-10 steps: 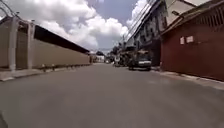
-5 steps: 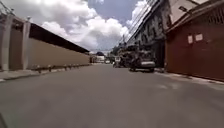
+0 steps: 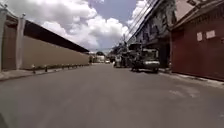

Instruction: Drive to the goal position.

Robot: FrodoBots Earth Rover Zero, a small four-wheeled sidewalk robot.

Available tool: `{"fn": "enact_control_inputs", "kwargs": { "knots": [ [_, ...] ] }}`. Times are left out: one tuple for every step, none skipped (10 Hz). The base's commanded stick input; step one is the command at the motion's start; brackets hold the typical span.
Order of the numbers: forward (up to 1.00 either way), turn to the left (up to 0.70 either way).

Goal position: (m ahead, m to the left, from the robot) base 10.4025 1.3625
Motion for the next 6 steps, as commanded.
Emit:
{"fn": "enact_control_inputs", "kwargs": {
  "knots": [
    [1.0,0.0],
    [1.0,0.0],
    [1.0,0.0],
    [1.0,0.0],
    [1.0,0.0],
    [1.0,0.0]
  ]
}}
